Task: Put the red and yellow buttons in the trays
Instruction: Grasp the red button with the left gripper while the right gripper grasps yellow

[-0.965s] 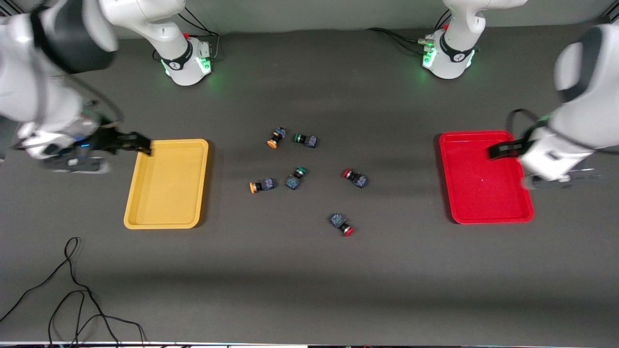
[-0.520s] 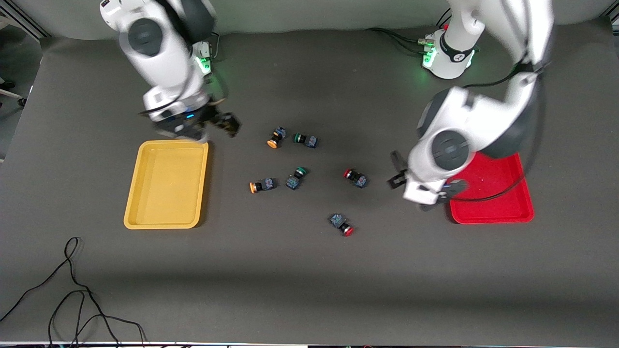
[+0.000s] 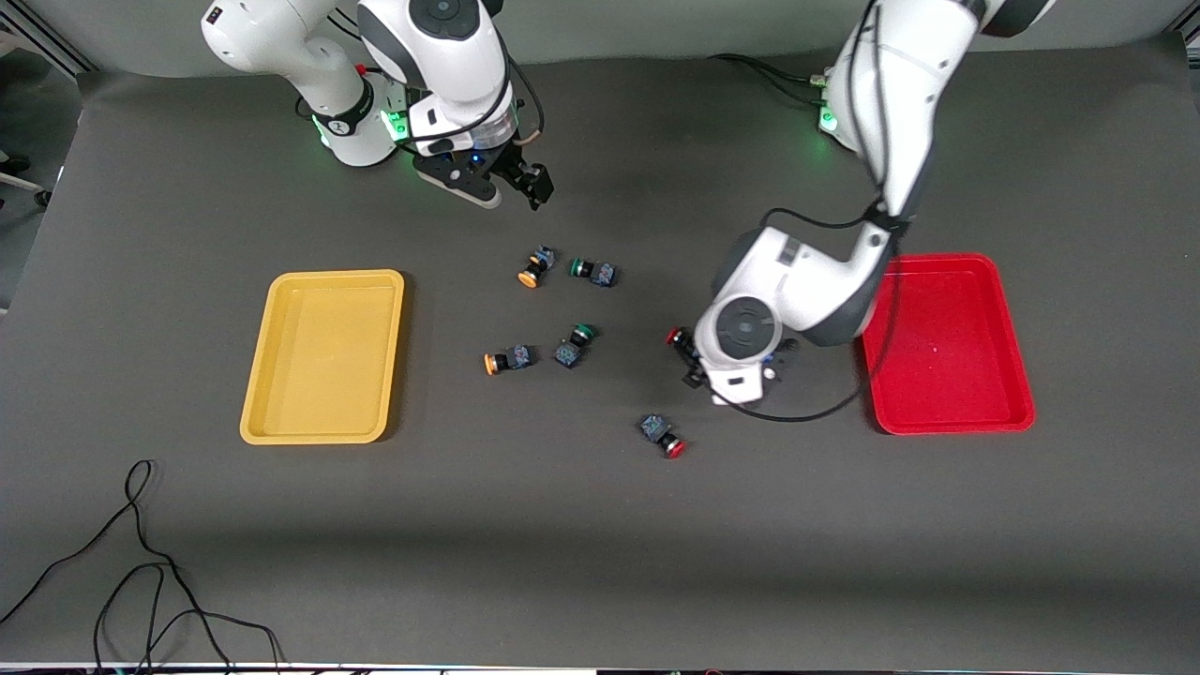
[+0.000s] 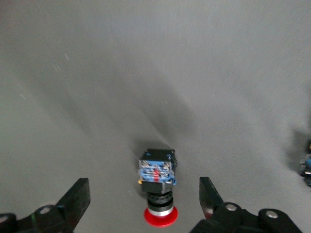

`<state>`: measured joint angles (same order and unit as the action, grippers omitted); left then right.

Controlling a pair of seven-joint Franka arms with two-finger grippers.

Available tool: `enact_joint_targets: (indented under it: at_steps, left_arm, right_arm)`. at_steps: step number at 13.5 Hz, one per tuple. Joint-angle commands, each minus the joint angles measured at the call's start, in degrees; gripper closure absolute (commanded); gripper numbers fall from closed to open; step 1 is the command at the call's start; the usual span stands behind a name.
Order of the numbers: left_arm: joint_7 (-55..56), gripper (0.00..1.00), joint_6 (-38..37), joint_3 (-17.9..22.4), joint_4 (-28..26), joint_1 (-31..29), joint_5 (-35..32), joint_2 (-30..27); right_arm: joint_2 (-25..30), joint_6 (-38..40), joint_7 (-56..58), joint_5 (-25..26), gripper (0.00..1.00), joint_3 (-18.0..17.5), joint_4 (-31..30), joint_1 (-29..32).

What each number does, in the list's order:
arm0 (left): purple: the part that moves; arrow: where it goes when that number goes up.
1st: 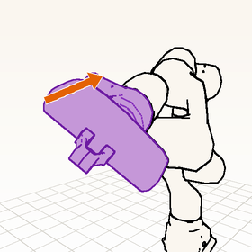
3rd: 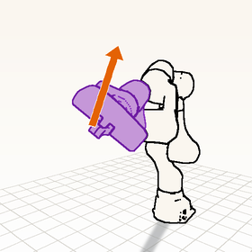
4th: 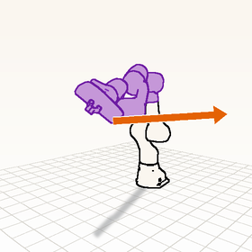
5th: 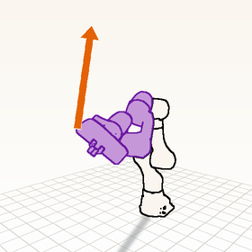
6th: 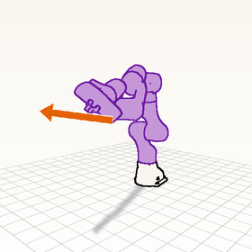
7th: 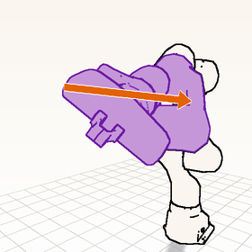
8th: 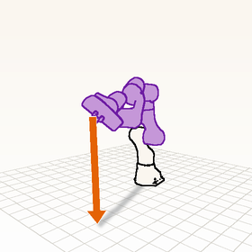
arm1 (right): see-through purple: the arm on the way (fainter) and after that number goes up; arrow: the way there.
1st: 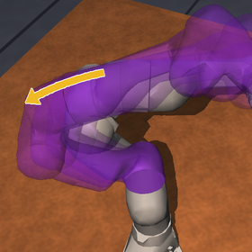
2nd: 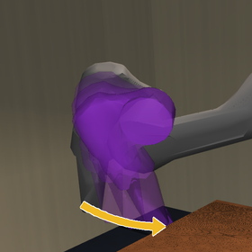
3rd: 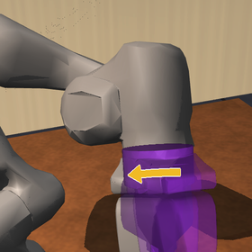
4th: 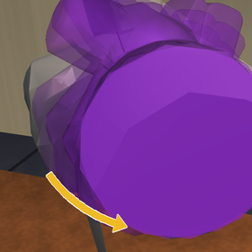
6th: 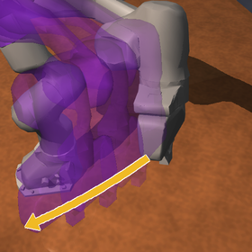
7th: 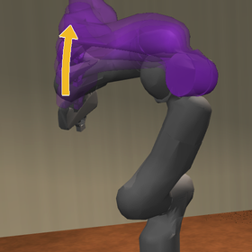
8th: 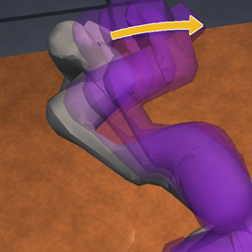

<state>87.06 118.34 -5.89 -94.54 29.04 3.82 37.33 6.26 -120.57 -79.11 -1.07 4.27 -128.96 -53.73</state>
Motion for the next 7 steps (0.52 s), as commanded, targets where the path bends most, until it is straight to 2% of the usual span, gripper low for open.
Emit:
enact_joint_targets:
  at_steps: [1,2,3,4,5,6,7]
  left_arm:
    - [3.5,0.00,2.3,1.1,0.2,2.6,-0.8,2.6]
    - [3.7,0.00,2.9,1.1,0.1,2.9,-0.8,2.8]
    - [3.7,0.06,2.9,1.1,-0.2,3.4,-0.8,2.8]
    - [3.8,0.13,3.0,1.1,-0.3,3.4,-0.8,2.8]
    - [3.8,0.26,3.2,1.1,-0.5,3.6,-0.8,2.9]
    - [4.3,0.78,4.4,1.1,-0.7,3.7,-0.8,3.0]
    - [4.3,1.00,5.5,1.1,-1.3,3.6,-1.1,3.0]
  right_arm:
    - [1.7,-8.1,-2.2,-0.3,0.00,1.2,-7.0,-1.0]
    - [0.8,-13.2,-2.1,-0.3,0.00,1.4,-9.9,-0.8]
    - [-1.3,-17.6,-2.1,-0.2,0.00,1.4,-11.6,-0.8]
    - [-4.6,-20.5,-2.2,-0.3,0.00,1.4,-11.8,-0.8]
    - [-8.1,-23.9,-2.4,-0.3,0.00,1.4,-11.8,-0.8]
    - [-11.1,-27.7,-2.4,-0.3,0.00,1.4,-11.8,-0.7]
    - [-14.2,-30.5,-2.8,-0.3,0.00,1.4,-11.7,-0.7]
